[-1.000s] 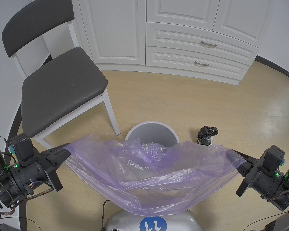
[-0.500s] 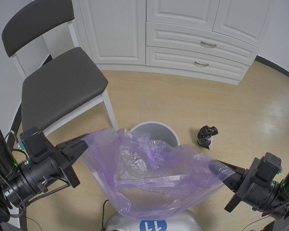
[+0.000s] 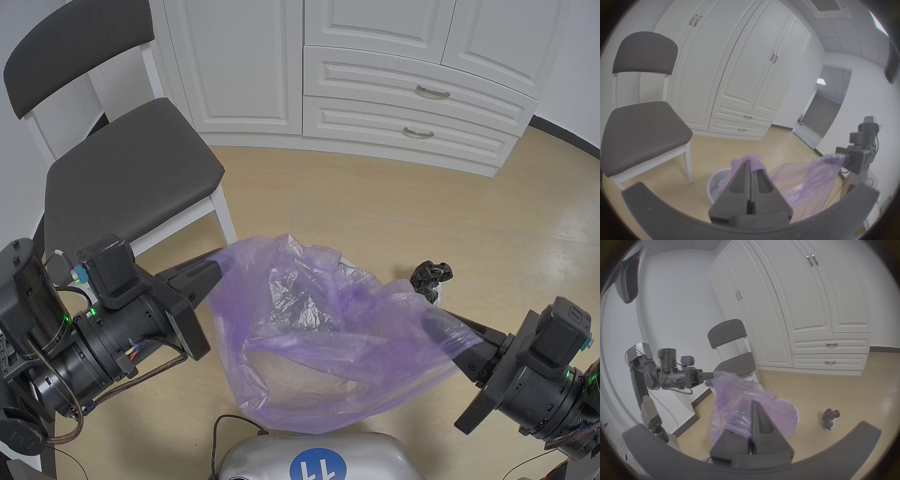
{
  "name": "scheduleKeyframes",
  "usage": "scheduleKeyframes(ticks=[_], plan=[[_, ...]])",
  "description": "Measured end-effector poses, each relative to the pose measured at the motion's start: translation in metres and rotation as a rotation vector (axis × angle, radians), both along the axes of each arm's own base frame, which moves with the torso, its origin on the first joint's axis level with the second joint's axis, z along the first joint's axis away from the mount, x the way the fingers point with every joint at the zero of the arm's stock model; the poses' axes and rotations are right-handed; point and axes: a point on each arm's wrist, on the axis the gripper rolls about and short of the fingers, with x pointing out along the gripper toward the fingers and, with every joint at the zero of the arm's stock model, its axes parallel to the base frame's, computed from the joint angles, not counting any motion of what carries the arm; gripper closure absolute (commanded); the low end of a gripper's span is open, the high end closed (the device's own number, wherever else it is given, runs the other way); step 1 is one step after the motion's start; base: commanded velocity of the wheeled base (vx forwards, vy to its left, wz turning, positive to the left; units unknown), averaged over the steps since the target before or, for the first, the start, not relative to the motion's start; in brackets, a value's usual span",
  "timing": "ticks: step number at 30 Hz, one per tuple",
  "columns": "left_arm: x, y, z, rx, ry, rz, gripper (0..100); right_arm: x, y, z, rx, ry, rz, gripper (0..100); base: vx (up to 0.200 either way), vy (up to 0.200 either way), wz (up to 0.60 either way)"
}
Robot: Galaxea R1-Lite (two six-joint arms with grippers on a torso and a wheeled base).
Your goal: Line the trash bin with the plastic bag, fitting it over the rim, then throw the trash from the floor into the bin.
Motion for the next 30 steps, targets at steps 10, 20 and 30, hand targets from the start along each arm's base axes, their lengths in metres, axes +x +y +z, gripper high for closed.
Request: scheduleKeyframes(ticks=[10, 20, 30], plan=[[-0.005, -0.010, 0.005, -0.059, -0.045, -0.046, 100, 0.006, -0.012, -0.007, -0.104, -0.051, -0.066, 100, 0.000, 0.000, 0.00], [-0.017, -0.013, 0.007, -0.046, -0.072, -0.095, 100, 0.006, -0.014, 0.000, -0.096, 0.032, -0.074, 100, 0.000, 0.000, 0.00], [-0.011, -0.019, 0.013, -0.087, -0.053, -0.097, 100, 0.019, -0.002, 0.041, 0.069, 0.334, -0.116, 100, 0.000, 0.000, 0.00]])
